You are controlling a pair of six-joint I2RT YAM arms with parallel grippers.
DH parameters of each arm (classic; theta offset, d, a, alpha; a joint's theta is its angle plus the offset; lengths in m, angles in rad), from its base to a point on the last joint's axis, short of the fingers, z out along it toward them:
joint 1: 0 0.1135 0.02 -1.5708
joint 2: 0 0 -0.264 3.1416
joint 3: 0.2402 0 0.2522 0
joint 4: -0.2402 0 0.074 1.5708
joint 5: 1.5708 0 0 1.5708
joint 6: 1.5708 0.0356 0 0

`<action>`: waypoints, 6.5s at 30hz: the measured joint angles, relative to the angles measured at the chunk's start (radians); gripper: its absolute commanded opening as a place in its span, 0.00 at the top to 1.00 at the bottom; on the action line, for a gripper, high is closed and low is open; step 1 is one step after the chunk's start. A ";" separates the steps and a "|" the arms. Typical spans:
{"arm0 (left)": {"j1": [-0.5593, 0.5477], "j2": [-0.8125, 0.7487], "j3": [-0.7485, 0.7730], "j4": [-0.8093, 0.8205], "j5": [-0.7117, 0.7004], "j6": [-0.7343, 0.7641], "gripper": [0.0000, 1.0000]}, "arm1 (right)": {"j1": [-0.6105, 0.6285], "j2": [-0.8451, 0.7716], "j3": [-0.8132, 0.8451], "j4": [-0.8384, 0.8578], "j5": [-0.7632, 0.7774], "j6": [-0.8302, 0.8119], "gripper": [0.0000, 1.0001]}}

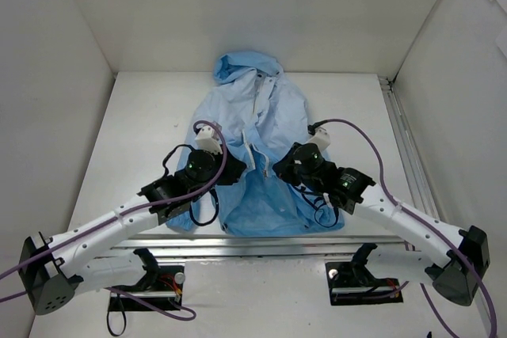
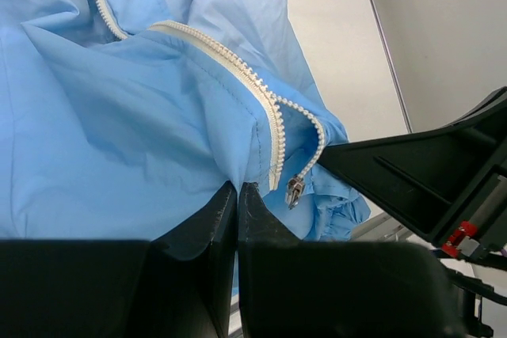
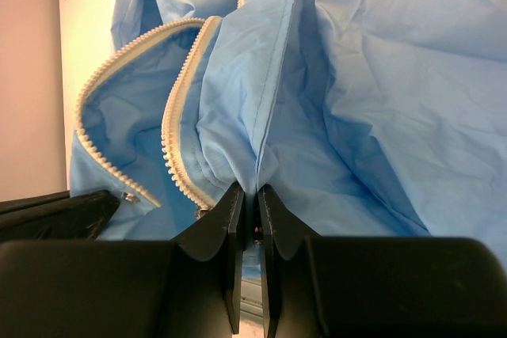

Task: Zip up the jacket

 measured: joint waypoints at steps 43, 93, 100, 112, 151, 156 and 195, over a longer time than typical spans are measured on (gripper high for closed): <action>-0.047 0.053 0.053 -0.071 -0.062 -0.027 1.00 | 0.066 0.032 0.002 0.000 0.084 0.019 1.00; -0.077 0.071 0.084 -0.100 -0.109 -0.054 1.00 | 0.078 0.047 0.026 0.000 0.106 0.042 1.00; -0.082 0.071 0.084 -0.101 -0.111 -0.054 1.00 | 0.078 0.047 0.026 0.000 0.113 0.042 1.00; -0.109 0.085 0.084 -0.113 -0.164 -0.054 1.00 | 0.078 0.047 0.026 0.000 0.122 0.042 1.00; -0.169 0.106 0.122 -0.138 -0.198 0.147 1.00 | 0.079 0.080 0.085 -0.062 0.121 0.046 1.00; -0.169 0.116 0.165 -0.162 -0.178 0.235 1.00 | 0.079 0.080 0.085 -0.065 0.119 0.037 1.00; -0.169 0.216 0.240 -0.275 0.021 0.426 1.00 | 0.079 0.134 0.166 -0.138 0.091 -0.027 1.00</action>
